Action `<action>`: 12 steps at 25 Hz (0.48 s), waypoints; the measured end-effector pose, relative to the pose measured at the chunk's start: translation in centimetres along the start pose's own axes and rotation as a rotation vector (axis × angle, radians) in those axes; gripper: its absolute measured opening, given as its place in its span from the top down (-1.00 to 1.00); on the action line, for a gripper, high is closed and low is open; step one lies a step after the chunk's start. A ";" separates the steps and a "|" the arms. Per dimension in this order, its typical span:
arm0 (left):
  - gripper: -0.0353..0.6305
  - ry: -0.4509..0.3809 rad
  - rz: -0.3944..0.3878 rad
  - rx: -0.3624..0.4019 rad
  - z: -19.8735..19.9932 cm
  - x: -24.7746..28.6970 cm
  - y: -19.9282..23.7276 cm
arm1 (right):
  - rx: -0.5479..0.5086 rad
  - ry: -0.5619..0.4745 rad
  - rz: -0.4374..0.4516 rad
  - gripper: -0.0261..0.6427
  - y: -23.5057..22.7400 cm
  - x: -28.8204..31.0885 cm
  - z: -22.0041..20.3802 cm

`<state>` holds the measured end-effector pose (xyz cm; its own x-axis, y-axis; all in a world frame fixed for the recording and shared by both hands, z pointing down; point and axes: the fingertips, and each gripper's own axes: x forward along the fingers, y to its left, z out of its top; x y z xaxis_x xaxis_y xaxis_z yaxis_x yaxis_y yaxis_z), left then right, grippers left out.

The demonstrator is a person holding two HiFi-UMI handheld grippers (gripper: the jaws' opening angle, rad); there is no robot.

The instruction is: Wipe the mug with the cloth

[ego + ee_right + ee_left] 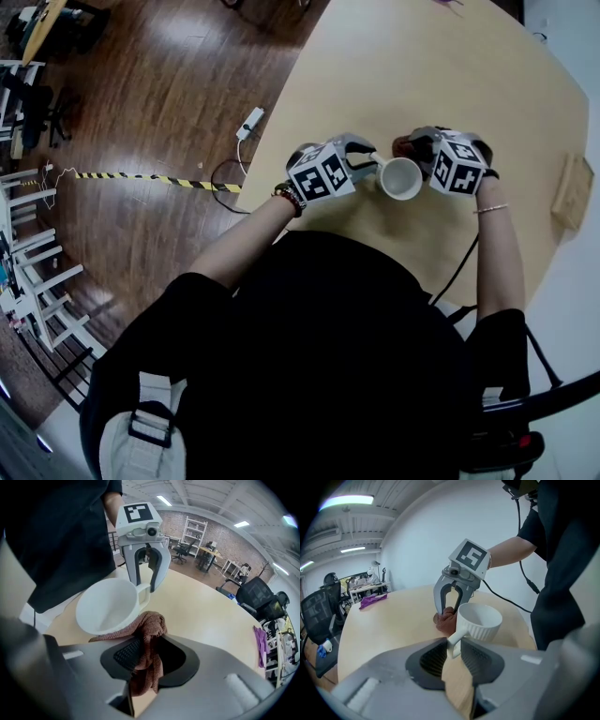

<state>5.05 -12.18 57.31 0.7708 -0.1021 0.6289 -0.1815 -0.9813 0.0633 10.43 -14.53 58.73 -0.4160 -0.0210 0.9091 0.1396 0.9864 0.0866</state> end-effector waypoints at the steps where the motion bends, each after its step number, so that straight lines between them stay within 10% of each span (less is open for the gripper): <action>1: 0.62 -0.002 0.003 -0.005 -0.1 0.1 0.1 | 0.005 0.000 0.003 0.64 0.2 0.0 0.0; 12: 0.72 0.013 -0.001 0.003 0.9 2.0 -0.5 | 0.055 -0.028 0.024 0.64 4.9 0.0 -0.7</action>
<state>7.23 -12.05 57.88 0.7631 -0.0991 0.6386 -0.1790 -0.9819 0.0615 11.72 -9.83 59.43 -0.4386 0.0069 0.8987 0.1004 0.9941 0.0414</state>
